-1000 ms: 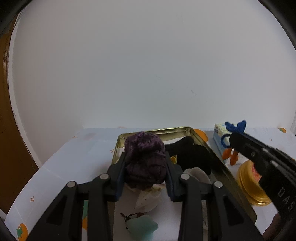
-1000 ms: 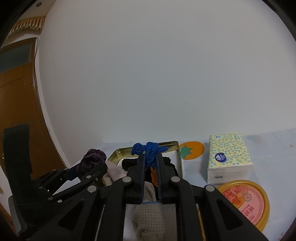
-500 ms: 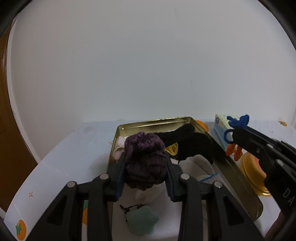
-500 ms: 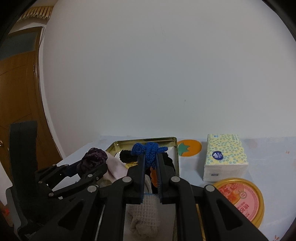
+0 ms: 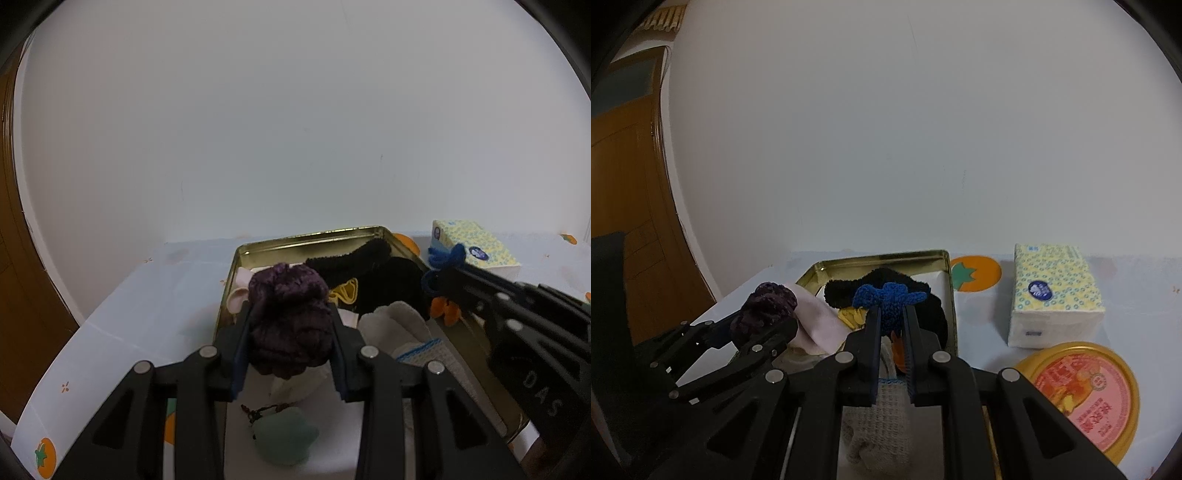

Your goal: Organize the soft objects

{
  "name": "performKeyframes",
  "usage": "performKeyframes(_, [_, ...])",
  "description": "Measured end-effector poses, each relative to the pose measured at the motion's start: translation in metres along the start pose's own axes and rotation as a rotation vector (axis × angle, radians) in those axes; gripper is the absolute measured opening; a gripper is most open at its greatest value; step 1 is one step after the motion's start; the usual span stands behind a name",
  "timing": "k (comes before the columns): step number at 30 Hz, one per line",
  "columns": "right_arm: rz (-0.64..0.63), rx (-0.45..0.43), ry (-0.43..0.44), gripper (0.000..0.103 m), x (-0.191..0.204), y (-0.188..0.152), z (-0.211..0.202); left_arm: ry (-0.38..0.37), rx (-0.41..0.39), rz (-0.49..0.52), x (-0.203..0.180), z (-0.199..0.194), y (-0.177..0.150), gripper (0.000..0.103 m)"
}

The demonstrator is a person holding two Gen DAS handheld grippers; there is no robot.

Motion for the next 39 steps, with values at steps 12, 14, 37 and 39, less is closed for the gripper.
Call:
performKeyframes(12, [0.041,0.089,0.047,0.013,-0.003,-0.006,0.025,0.029,0.02,0.008,-0.003,0.002,-0.002,0.035])
performKeyframes(14, [0.055,0.103,0.064,0.013,-0.004,-0.007,0.029,0.033,0.026,0.011,-0.003,0.003,-0.002,0.035])
performKeyframes(37, [0.12,-0.224,0.013,0.083,-0.025,0.005,-0.042,-0.038,-0.153,-0.084,-0.003,-0.024,0.002,0.103])
performKeyframes(39, [0.114,-0.275,-0.022,0.085,-0.029,0.005,-0.053,-0.02,-0.163,-0.058,-0.005,-0.026,0.002,0.103])
Point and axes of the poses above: each gripper's, at about its wrist camera, not at the fingertips, and z roughly the way its jaws point, x to its left, y to its top, the point moved 3 cm from there along z, roughly the way its jaws point
